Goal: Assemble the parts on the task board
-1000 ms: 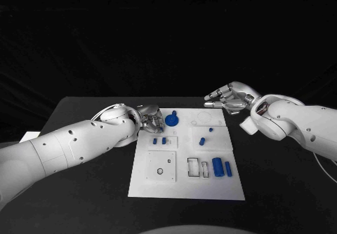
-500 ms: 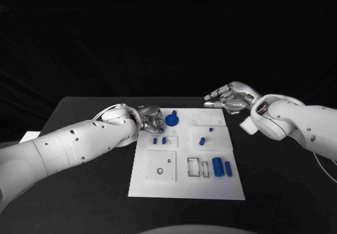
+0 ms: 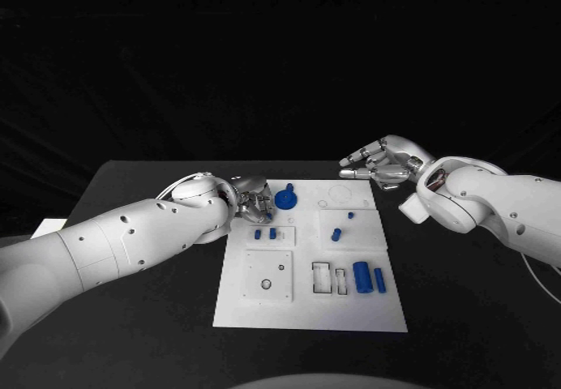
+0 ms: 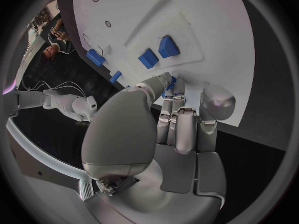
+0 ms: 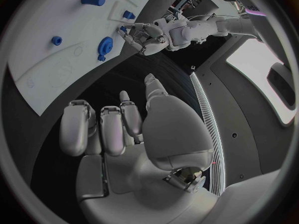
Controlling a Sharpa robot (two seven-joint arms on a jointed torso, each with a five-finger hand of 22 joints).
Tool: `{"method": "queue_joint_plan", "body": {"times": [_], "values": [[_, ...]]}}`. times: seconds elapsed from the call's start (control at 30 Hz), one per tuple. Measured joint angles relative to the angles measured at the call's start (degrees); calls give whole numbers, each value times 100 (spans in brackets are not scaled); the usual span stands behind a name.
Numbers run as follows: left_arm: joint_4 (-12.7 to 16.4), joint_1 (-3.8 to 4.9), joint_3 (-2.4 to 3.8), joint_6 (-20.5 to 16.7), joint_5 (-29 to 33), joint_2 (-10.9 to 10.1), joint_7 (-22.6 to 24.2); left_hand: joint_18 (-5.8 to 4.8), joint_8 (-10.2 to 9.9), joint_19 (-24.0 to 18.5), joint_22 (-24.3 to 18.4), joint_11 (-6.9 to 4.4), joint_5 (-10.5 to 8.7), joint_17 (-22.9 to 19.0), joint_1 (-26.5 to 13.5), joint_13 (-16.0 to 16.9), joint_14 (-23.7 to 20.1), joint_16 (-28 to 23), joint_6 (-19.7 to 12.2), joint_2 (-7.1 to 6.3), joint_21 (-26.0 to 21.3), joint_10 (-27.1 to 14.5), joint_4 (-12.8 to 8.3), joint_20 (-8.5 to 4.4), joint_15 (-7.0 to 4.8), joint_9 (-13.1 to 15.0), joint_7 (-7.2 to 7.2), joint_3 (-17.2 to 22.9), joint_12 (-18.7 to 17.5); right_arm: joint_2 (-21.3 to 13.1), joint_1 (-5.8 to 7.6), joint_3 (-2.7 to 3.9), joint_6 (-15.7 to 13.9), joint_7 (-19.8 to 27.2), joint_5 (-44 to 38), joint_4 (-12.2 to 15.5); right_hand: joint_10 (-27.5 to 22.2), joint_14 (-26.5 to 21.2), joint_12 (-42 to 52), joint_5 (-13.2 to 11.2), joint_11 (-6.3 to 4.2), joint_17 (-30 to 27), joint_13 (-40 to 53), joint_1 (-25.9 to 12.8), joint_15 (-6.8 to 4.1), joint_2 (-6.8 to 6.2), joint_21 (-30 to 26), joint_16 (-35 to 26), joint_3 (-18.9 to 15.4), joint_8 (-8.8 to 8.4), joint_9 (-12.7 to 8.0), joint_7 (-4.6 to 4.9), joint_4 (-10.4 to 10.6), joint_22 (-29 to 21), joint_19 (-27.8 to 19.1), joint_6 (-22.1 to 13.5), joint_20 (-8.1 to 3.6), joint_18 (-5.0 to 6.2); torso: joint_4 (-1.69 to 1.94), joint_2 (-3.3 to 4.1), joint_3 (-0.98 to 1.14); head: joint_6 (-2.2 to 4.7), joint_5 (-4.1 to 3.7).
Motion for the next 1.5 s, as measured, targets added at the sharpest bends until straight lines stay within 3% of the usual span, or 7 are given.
{"method": "queue_joint_plan", "body": {"times": [0.4, 0.9, 1.07, 1.2, 1.3, 1.37, 1.5], "values": [[-24, -13, -13, 84, -20, 5, -24, 0, -386, 0, -34, 87, 1, -87, -165, -41, 0, 0, -483, -104, -32, -253, -39, 0, 0, -173, 72, -39, -250, -3, 0, 0, 0, 1, 3, -1, 0, 0, 0, 0, 0, 0, 0, 0, 0, 0, 0, 0, 0, 0, 0, 0, 0, 0, 0, 0, 0, 0, 3, -1, -3, -10, -12], [8, -9, -9, 79, -16, -55, -27, 0, -467, -1, -84, 163, 1, -192, -247, -115, 0, 0, -759, -186, -118, -473, -70, 43, 42, -293, 92, -40, -418, -8, 0, 0, 0, -4, 3, -31, -86, 0, -134, 0, -16, -18, -2, 1, 0, 1, -10, -24, -32, 23, 5, 0, 1, -25, -2, 0, -2, 0, 4, -3, -3, -16, -7], [110, -8, -5, 69, 34, -220, -18, 1, -467, 0, -146, 225, 1, -256, -277, -166, 11, -23, -896, -216, -188, -742, -125, 83, 97, -372, 68, -96, -541, -22, 0, 0, 0, -53, -118, -106, -1431, 0, -2954, -140, 15, -111, -1821, 359, 0, 187, -167, -136, 104, 64, 15, -35, -136, -217, -93, -30, -51, 89, 4, -4, -2, -10, -7], [212, -8, 26, 50, 297, -489, 15, 1, -467, 10, -175, 307, 5, -295, -276, -179, 1, -23, -1065, -216, -228, -1147, -135, 135, 185, -420, 65, -343, -599, -46, 0, 0, 6, -153, -475, -157, -2013, 0, -4701, -263, 20, -292, -3314, 772, -1, 141, -267, -289, 406, 93, 28, -76, -286, -367, -108, 80, -37, 90, 4, -7, 0, -1, -13], [302, 4, 51, -44, 747, -720, 131, 0, -467, 10, -219, 337, 56, -329, -243, -170, 0, -23, -1199, -183, -285, -1364, -119, 175, 185, -424, 52, -682, -564, -59, -1, 0, 24, -273, -965, -165, -2052, 0, -5496, -347, 57, -306, -4202, 1009, 0, 49, -263, -289, 710, 111, 31, -39, -406, -311, -90, 315, -8, 90, 4, -12, 0, 14, -20], [366, 19, 63, -195, 1208, -856, 305, 0, -411, 10, -279, 325, 56, -343, -203, -152, 0, -23, -1086, -91, -368, -1342, -91, 175, 185, -413, 164, -762, -469, -67, -2, 0, 43, -377, -1398, -148, -1833, 16, -5846, -358, 67, -306, -4728, 1085, 15, -28, -215, -289, 957, 111, 31, -5, -470, -267, -49, 492, 33, 91, 8, -13, 1, 26, -27], [522, 34, 71, -590, 2556, -1092, 850, 0, -206, 10, -331, 256, 56, -322, -196, -20, 0, -23, -654, 169, -434, -691, -7, 175, 185, -348, 238, -667, -38, -68, -20, 3, 85, -613, -2395, -40, -1492, 21, -6222, -415, 29, -298, -5441, 1112, 20, -200, -199, -282, 1364, 64, 25, -43, -559, -214, -29, 680, 31, 90, 11, -13, 1, 62, -48]]}}
